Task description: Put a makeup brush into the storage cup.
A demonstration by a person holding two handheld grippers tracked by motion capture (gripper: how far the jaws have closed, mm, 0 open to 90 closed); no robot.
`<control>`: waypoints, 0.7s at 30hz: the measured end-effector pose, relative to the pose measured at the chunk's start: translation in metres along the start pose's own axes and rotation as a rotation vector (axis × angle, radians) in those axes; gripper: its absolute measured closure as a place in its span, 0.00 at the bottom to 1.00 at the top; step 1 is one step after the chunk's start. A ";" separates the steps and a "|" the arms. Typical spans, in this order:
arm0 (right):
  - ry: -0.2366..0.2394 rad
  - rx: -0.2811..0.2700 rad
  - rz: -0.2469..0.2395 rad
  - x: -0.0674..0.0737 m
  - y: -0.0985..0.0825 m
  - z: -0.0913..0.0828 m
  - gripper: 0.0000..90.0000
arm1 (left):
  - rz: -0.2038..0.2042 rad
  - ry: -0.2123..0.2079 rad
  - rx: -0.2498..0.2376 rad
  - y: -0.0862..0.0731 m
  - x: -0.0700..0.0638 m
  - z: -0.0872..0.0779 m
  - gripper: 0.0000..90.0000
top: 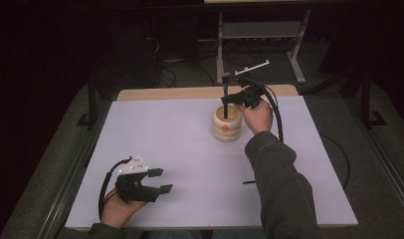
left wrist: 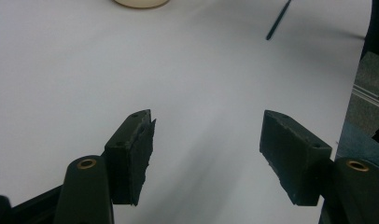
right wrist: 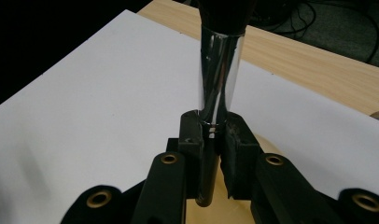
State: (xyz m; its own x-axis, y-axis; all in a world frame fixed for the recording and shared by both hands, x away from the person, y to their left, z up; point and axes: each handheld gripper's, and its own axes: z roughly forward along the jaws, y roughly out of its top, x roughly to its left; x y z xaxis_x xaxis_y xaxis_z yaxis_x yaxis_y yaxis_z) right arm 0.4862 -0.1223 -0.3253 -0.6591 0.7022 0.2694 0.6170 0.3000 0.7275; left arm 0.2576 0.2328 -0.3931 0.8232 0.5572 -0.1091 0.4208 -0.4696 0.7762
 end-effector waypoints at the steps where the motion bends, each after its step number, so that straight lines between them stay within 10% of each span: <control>1: 0.002 0.002 0.001 0.000 0.000 0.000 0.87 | 0.002 0.001 0.002 0.000 0.000 0.000 0.38; 21: -0.001 0.017 0.030 -0.002 -0.014 0.007 0.87 | -0.008 -0.010 -0.011 0.001 -0.001 0.002 0.38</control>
State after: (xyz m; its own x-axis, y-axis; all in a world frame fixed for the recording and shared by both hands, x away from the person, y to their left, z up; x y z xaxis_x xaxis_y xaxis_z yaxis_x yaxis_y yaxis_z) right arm 0.4818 -0.1233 -0.3399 -0.6398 0.7115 0.2906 0.6437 0.2894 0.7084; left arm 0.2574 0.2304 -0.3934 0.8234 0.5543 -0.1216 0.4234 -0.4574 0.7820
